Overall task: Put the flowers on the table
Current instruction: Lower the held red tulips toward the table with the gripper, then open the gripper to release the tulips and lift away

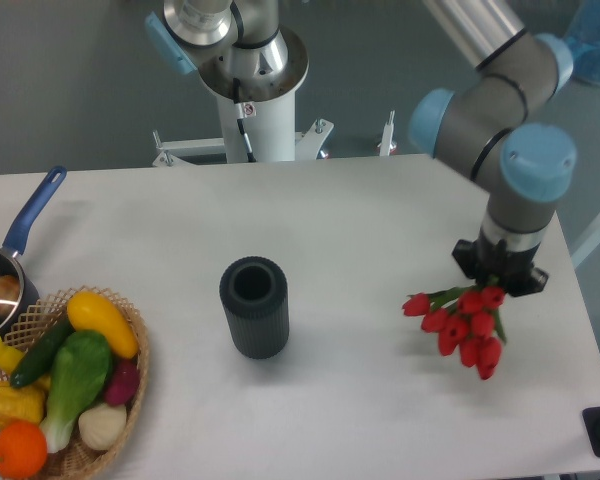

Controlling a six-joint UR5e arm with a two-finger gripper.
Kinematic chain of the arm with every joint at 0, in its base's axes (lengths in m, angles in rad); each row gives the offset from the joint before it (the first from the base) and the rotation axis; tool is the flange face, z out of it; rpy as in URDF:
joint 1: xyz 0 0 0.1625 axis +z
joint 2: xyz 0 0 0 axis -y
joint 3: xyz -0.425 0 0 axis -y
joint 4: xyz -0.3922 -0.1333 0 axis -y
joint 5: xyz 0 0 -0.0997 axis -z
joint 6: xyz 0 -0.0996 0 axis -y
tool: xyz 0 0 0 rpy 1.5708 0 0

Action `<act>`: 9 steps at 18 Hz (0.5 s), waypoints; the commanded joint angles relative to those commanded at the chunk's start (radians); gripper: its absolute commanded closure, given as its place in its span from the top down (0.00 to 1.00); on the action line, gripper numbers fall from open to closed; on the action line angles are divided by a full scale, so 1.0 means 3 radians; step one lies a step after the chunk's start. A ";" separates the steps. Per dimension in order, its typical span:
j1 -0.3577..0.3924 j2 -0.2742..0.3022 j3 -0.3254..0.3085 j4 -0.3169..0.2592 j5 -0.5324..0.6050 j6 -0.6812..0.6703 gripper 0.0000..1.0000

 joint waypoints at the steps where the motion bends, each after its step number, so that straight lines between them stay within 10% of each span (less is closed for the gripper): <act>1: -0.0005 0.0000 -0.0010 0.0000 0.0000 -0.0005 0.35; 4: -0.0010 0.0036 -0.0046 0.0000 -0.0010 0.0005 1.00; 9: 0.0010 0.0097 -0.0153 0.0250 0.0000 0.0061 1.00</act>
